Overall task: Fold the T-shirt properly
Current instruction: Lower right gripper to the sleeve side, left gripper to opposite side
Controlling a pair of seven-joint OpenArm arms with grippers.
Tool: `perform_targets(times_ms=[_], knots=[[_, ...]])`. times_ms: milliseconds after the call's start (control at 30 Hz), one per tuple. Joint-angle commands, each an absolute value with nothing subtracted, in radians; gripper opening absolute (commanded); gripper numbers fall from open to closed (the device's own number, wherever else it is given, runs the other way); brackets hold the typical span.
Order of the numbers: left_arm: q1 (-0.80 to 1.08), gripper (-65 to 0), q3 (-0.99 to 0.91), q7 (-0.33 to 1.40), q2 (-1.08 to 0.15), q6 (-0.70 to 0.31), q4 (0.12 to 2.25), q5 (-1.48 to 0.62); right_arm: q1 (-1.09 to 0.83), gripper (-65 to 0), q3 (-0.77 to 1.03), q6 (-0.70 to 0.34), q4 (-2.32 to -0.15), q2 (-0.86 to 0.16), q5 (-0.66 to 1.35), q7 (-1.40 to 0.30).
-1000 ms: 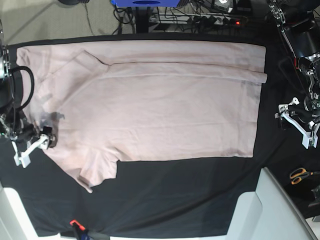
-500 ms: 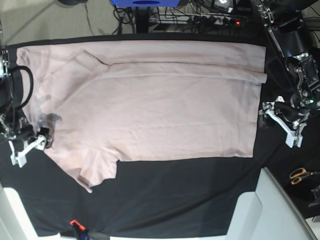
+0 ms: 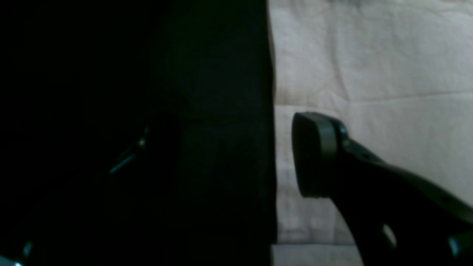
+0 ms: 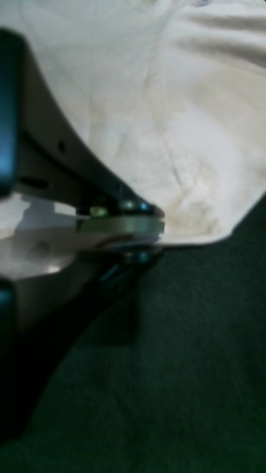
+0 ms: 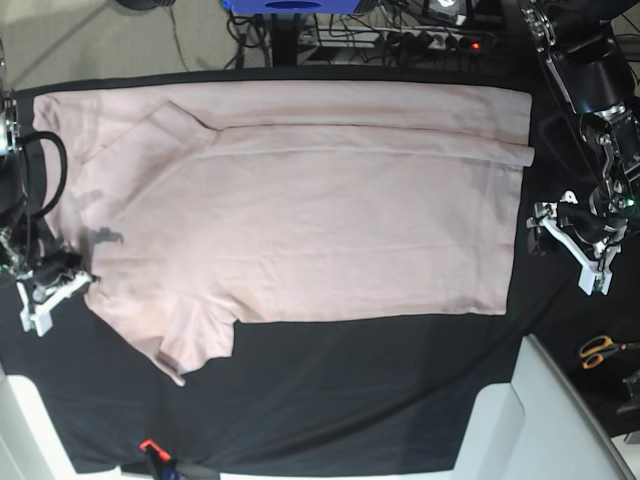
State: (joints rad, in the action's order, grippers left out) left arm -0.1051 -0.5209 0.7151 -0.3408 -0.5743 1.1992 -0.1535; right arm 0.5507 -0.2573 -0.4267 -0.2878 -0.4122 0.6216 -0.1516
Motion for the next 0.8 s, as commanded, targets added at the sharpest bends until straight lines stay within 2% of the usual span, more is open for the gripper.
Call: perform_targets(times_ms=[0, 133, 333, 500, 633, 700, 767], knots=[[-0.12, -20.1, -0.524, 0.696, -0.363, -0.573, 1.213, -0.162, 0.584, -62.9, -0.255, -0.432, -0.303, -0.429, 0.631, -0.125], [-0.119, -20.1, -0.524, 0.696, -0.358, -0.573, 1.213, -0.16, 0.584, -63.6, -0.251, -0.432, -0.308, -0.432, 0.631, -0.127], [-0.105, -20.1, -0.516, 0.696, -0.357, -0.573, 1.213, -0.16, 0.519, -63.8, -0.246, -0.43, -0.466, -0.458, 0.634, -0.185], [-0.101, -20.1, -0.521, 0.696, -0.357, -0.573, 1.213, -0.16, 0.456, -63.8, -0.246, -0.292, -0.602, -0.467, 0.633, -0.205], [-0.099, -20.1, -0.522, 0.696, -0.361, -0.573, 1.213, -0.16, 0.455, -62.3, -0.246, -0.283, -0.621, -0.476, 0.633, -0.237], [-0.099, -20.1, -0.522, 0.696, -0.361, -0.573, 1.213, -0.16, 0.455, -56.3, -0.246, -0.268, -0.619, -0.476, 0.634, -0.24], [-0.099, -20.1, -0.522, 0.696, -0.361, -0.573, 1.213, -0.16, 0.455, -43.4, -0.246, -0.211, -0.618, -0.476, 0.634, -0.242]])
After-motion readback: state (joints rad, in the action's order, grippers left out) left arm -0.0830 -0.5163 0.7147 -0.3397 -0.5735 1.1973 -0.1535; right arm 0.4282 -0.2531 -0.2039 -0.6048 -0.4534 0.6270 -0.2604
